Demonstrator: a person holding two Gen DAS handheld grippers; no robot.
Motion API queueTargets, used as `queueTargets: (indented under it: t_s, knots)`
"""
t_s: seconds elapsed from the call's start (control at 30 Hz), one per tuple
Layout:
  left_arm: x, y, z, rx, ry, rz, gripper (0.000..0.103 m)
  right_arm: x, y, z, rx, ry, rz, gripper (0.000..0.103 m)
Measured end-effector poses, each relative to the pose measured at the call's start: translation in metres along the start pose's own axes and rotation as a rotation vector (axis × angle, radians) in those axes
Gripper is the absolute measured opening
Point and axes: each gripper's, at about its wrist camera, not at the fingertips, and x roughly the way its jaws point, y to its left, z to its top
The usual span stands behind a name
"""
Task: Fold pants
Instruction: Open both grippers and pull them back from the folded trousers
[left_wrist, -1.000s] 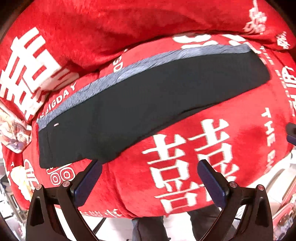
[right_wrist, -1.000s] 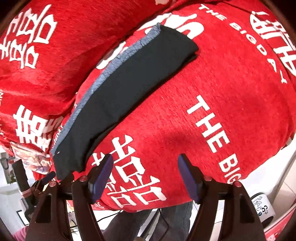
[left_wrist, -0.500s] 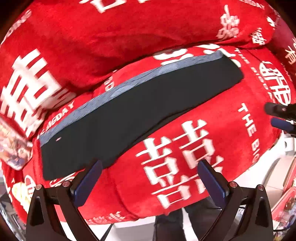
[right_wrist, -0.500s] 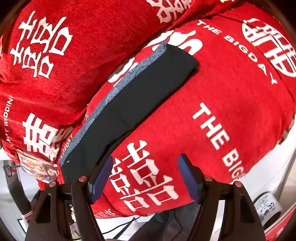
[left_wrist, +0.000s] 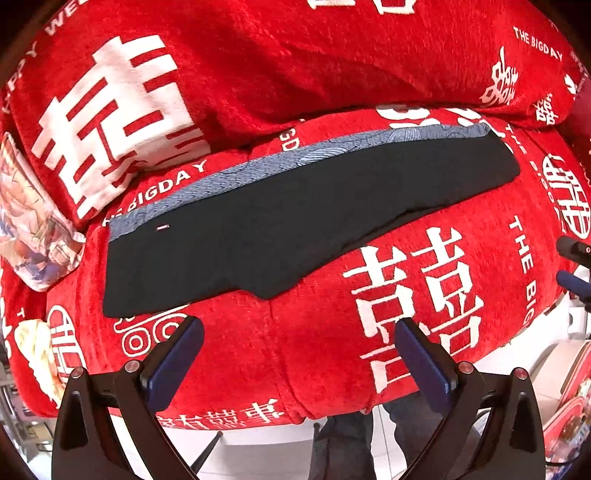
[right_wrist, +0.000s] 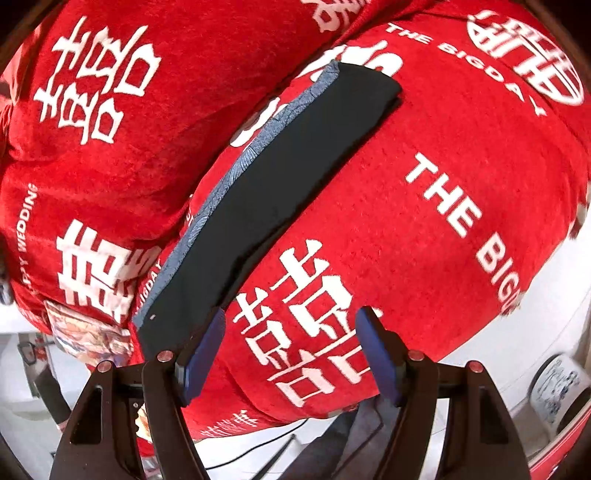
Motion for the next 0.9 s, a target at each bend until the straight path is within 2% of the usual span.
queueTargets:
  t_s: [0.1, 0.27, 0.5, 0.7, 0.9]
  knots:
    - [0.003, 0.006, -0.005, 0.002, 0.008, -0.002, 0.103, -0.004, -0.001, -0.007, 0.023, -0.013, 0.014, 0.076]
    - [0.012, 0.004, -0.006, -0.015, 0.039, -0.020, 0.103, -0.013, -0.007, -0.012, 0.019, -0.027, -0.013, 0.076]
    - [0.020, -0.019, 0.010, 0.019, 0.054, -0.015, 0.103, -0.008, -0.033, -0.005, 0.077, -0.006, -0.025, 0.076]
    - [0.030, -0.047, 0.044, 0.019, 0.065, 0.003, 0.103, -0.002, -0.053, 0.026, 0.096, 0.028, -0.021, 0.076]
    - [0.056, -0.084, 0.087, 0.029, 0.075, 0.013, 0.103, 0.007, -0.074, 0.075, 0.101, 0.045, -0.015, 0.076]
